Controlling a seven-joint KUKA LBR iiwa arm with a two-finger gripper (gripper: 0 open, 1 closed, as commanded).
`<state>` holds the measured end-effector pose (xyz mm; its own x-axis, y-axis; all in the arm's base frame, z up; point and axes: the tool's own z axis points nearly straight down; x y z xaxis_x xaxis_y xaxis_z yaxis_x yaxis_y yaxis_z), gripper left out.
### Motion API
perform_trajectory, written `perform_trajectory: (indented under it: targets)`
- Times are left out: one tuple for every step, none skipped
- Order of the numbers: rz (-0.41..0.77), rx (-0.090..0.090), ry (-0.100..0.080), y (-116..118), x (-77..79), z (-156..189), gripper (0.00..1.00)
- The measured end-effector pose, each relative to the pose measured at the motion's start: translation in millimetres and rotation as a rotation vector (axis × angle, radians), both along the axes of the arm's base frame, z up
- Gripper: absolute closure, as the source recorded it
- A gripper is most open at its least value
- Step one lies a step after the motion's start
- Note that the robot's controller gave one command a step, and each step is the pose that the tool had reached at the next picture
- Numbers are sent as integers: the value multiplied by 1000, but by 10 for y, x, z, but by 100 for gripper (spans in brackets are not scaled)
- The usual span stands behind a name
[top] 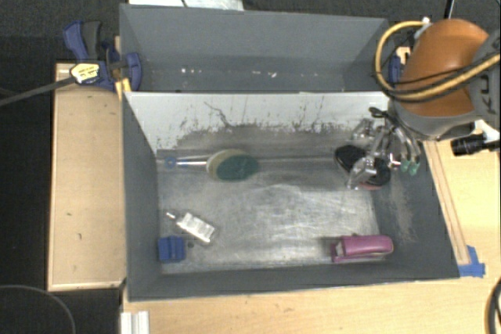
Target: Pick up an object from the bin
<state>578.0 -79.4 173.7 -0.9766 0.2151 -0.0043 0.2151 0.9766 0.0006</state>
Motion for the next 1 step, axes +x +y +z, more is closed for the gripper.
perform_trajectory:
  targets:
    - [2, 0, -2, -2, 11, 157, 100]
